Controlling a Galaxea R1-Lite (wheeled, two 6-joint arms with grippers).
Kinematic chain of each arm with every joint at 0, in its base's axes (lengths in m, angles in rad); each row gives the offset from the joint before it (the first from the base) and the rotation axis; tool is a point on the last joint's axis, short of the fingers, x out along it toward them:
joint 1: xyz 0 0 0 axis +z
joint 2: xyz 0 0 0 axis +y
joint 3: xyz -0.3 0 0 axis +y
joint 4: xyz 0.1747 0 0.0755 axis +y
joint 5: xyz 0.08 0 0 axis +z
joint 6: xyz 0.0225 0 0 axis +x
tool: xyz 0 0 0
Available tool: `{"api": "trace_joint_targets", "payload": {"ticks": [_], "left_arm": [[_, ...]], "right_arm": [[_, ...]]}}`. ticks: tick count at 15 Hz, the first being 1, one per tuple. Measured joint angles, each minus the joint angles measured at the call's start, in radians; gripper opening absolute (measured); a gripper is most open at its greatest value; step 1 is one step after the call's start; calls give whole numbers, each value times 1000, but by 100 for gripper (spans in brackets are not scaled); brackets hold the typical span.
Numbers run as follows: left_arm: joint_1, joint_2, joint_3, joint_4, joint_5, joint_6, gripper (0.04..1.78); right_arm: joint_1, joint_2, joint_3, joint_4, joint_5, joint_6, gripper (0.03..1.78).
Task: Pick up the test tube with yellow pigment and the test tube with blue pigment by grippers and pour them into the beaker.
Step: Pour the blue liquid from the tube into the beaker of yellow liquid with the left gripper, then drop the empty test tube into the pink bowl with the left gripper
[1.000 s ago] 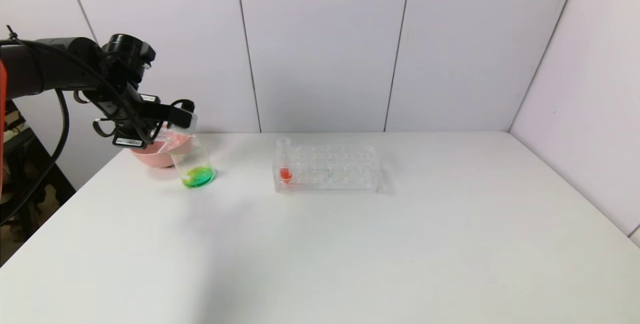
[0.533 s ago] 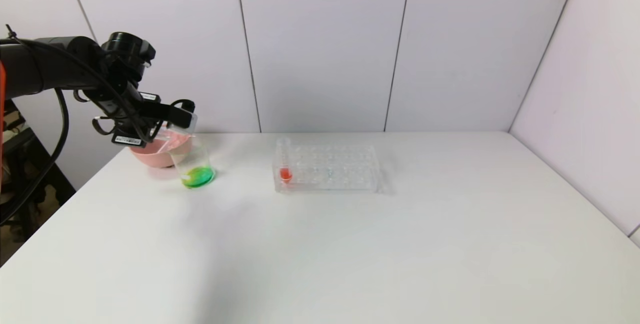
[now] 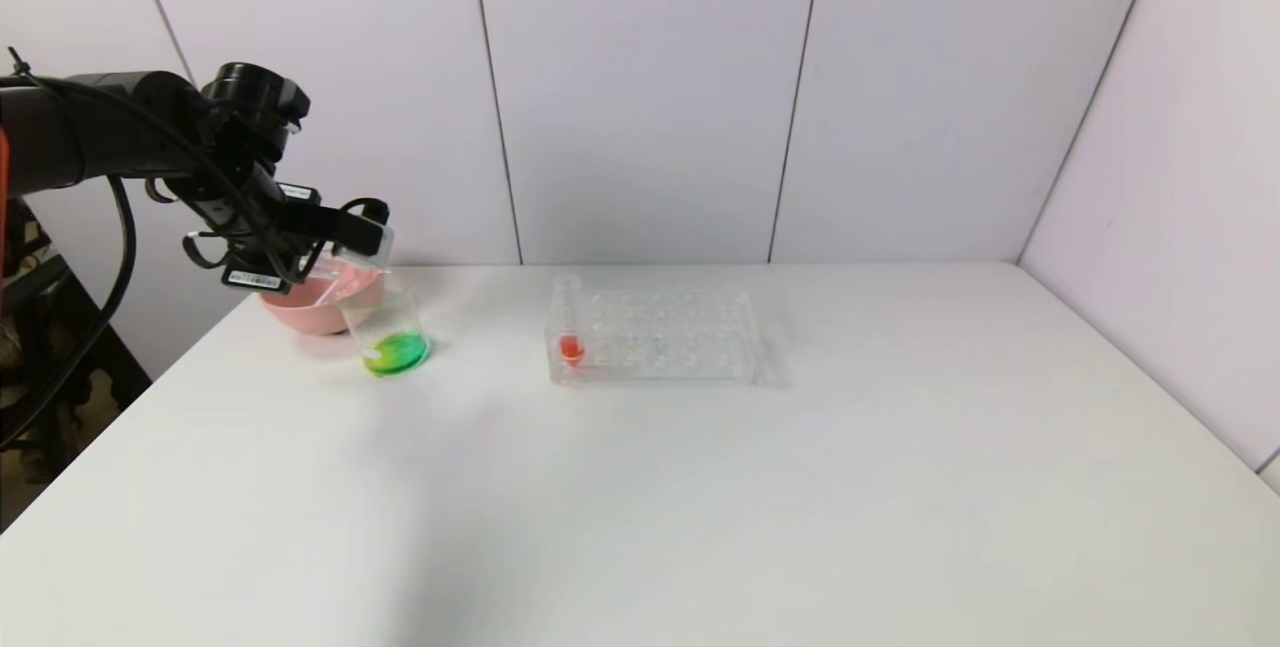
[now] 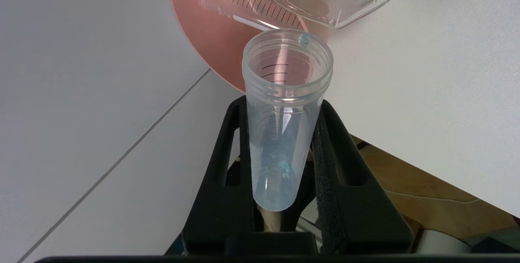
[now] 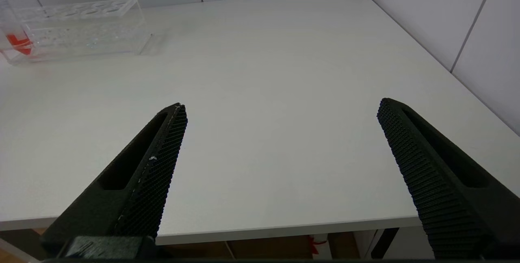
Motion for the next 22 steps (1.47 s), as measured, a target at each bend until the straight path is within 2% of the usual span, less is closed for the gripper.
{"api": "trace_joint_targets", "payload": {"ticks": [3,5,9,12,14,19,22], "left_arm": [[1,-6,0,-3,-7,-20,44],[14,-20,0,-8,-38,-97,44],[74,-57,0,-30,-274,-404,44],[126,-90,0,-40,-453,-715,44],[165,-113,5,-93,-560,-923,44],[236,-139,36,-278,-595,-1368,44],[265,-111,53,-385,-595,-1473,44]], "right_arm": [[0,0,0,0,0,0,171],[0,0,0,0,0,0,171],[0,0,0,0,0,0,171],[0,0,0,0,0,0,171],[0,0,0,0,0,0,171],[0,0,0,0,0,0,171],[0,0,0,0,0,0,171]]}}
